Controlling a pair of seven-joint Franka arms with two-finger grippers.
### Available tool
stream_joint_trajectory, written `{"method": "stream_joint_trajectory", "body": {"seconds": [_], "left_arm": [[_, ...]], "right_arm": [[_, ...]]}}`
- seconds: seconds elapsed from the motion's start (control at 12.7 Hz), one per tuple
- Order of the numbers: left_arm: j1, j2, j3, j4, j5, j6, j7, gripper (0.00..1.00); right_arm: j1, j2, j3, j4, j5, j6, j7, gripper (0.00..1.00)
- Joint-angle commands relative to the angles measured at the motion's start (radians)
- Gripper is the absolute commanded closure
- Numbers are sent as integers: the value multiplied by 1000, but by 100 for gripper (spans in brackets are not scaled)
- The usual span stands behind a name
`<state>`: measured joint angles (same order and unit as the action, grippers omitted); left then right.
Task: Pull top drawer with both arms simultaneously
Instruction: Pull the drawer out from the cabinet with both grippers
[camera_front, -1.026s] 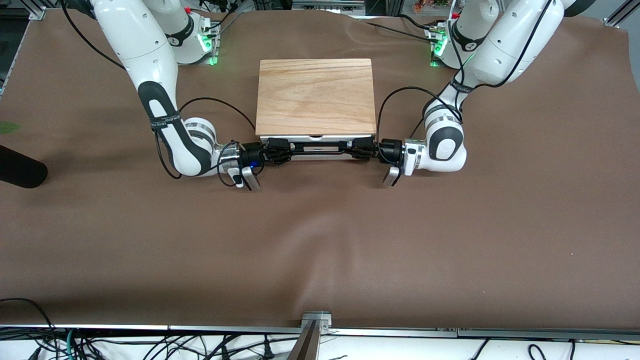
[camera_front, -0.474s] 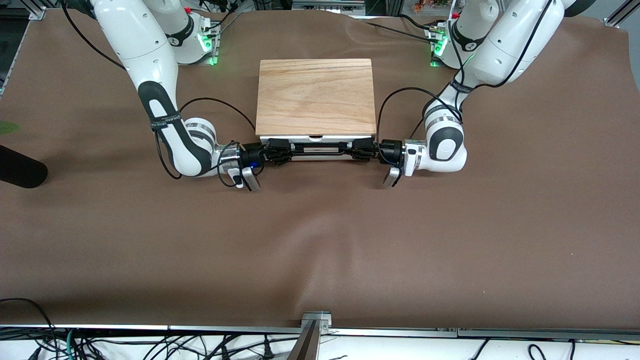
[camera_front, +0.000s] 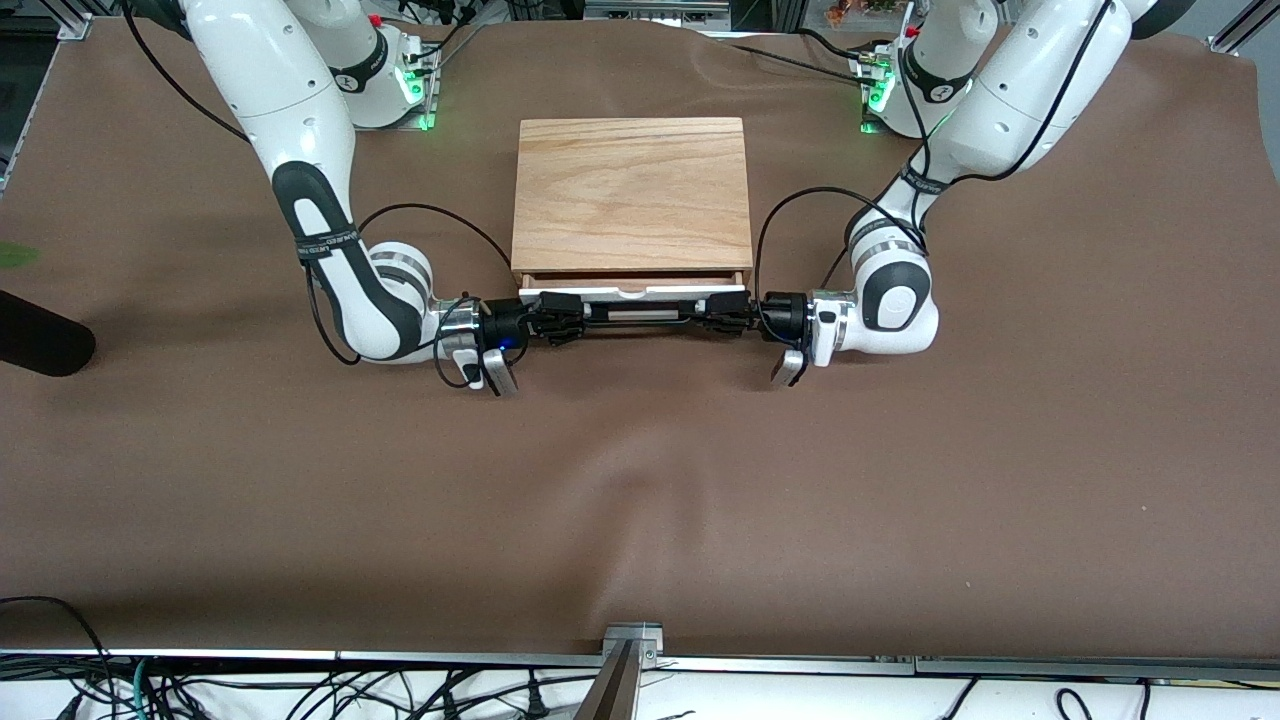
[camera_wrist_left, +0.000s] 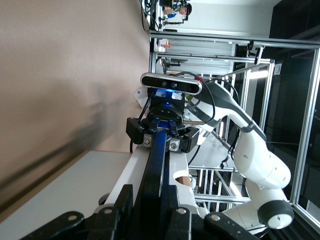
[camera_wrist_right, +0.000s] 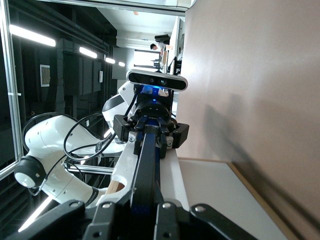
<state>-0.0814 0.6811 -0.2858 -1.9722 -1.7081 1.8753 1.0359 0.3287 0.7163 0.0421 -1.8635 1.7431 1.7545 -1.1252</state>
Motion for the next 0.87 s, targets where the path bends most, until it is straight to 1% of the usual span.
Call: {"method": "stream_joint_trajectory", "body": {"seconds": [0.0,0.55,0.79], "left_arm": [[0,27,0,45,-18,1,-51,100],[2,89,45,145,-12,1,-157,100],[-3,121,69,211,-12,-1,-201,100]], "right_arm": [[-13,54,1,118,19,23,48,100],[-34,126,-10,250,15,36,133,100],[-40,143,-11,291,10,54,165,100]]}}
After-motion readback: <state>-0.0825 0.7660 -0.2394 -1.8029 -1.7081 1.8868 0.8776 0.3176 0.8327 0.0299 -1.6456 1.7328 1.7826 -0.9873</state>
